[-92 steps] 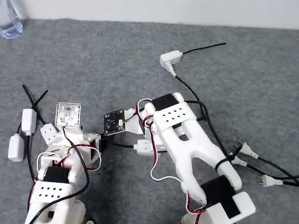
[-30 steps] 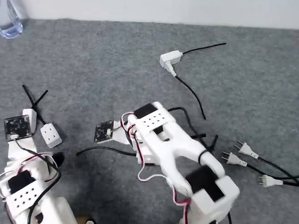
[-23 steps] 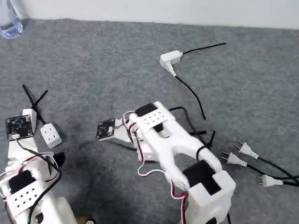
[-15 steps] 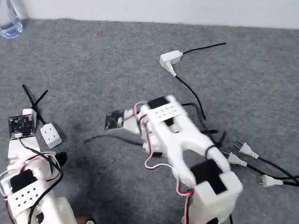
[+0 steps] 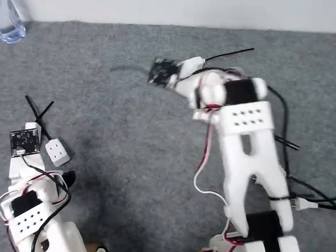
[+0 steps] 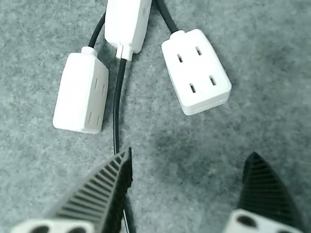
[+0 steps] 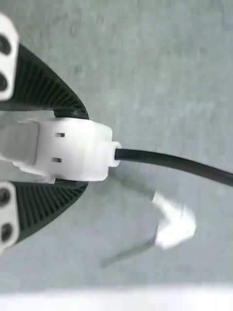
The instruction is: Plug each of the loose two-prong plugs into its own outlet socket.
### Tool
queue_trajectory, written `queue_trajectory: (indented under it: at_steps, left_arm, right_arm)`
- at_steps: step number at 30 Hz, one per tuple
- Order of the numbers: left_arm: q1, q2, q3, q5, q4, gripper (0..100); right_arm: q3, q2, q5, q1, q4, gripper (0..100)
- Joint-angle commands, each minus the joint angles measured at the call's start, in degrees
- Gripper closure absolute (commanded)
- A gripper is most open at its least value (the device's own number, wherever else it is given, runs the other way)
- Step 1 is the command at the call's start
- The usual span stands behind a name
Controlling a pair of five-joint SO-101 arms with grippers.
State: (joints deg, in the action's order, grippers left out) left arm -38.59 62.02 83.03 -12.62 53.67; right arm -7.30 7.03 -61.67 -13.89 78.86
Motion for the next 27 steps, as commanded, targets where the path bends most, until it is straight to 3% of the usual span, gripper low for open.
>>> queue_trajectory:
  at_steps: [1, 4, 7, 14, 19, 27]
  left_arm:
    - [0.26, 0.70, -0.04, -0.35, -1.58, 66]
    - [0.35, 0.70, 0.22, 1.67, -1.67, 66]
    - [0.35, 0.70, 0.31, 1.85, -1.67, 66]
    - [0.35, 0.70, 0.48, 1.93, -3.08, 66]
    - [0.44, 0.70, 0.57, 1.93, -3.25, 66]
    - [0.44, 0.70, 0.57, 1.93, -3.25, 66]
  right_arm:
    - [-2.46, 3.21, -0.53, 3.74, -12.18, 98.5]
    - [2.81, -0.31, -1.41, 6.11, -33.01, 98.7]
    - [7.65, -6.20, -7.03, 7.34, -49.63, 98.8]
    - [6.95, -24.57, -10.11, 8.92, -70.90, 98.8]
    - [-1.14, -40.04, -10.02, 10.15, -77.41, 98.8]
    - [-31.56, -68.09, -9.93, 11.30, -74.15, 98.8]
